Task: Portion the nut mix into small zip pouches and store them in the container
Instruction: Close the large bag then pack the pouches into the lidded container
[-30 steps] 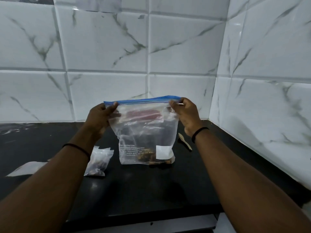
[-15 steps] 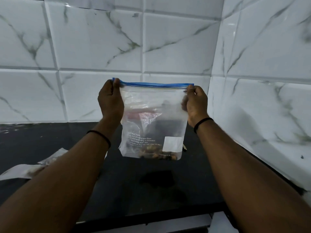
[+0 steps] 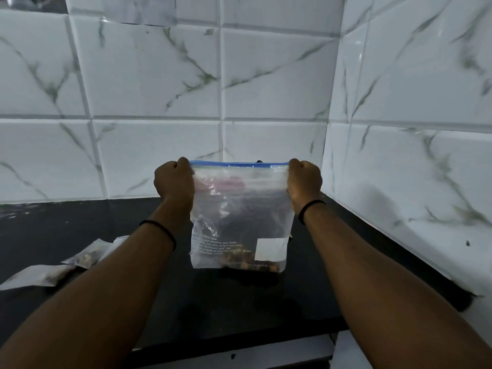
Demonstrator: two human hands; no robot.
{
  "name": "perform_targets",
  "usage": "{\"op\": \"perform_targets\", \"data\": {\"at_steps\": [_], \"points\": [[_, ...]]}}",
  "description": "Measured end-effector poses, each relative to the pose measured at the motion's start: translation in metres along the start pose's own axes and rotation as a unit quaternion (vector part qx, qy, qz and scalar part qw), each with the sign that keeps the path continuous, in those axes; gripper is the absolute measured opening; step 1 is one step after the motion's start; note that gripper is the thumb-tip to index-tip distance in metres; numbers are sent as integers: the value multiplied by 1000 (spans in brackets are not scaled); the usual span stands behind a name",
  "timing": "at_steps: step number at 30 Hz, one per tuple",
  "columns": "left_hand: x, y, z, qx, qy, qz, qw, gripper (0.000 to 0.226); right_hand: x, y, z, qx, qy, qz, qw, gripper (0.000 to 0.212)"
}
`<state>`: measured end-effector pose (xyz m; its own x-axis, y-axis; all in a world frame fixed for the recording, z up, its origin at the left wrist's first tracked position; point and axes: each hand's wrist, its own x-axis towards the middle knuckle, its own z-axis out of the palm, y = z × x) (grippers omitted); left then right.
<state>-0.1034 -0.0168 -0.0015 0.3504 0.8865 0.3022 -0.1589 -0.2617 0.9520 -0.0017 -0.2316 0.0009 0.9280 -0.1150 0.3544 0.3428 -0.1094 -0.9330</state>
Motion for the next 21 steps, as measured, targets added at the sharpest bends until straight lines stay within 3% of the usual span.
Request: {"op": "perform_targets", "data": {"at_steps": [5, 9, 13, 16, 18, 21], "points": [[7, 2, -5, 141, -72, 14, 987, 35, 8, 10, -11, -108, -64, -11, 992, 4], [6, 6, -7, 141, -117, 101, 978, 22, 7, 10, -20, -133, -115, -129, 976, 16], [22, 20, -7, 27, -97, 162, 982, 4, 13, -9, -23, 34, -136, -98, 985, 18], [20, 27, -10, -21, -89, 204, 975, 11, 15, -16, -24, 100, -125, -86, 983, 26], [13, 23, -12, 54, -94, 237, 965, 14, 11, -11, -23, 64, -120, -95, 986, 34], [12, 6, -14, 229, -122, 223, 940, 20, 6, 2, -22, -109, -151, -123, 975, 29]]}}
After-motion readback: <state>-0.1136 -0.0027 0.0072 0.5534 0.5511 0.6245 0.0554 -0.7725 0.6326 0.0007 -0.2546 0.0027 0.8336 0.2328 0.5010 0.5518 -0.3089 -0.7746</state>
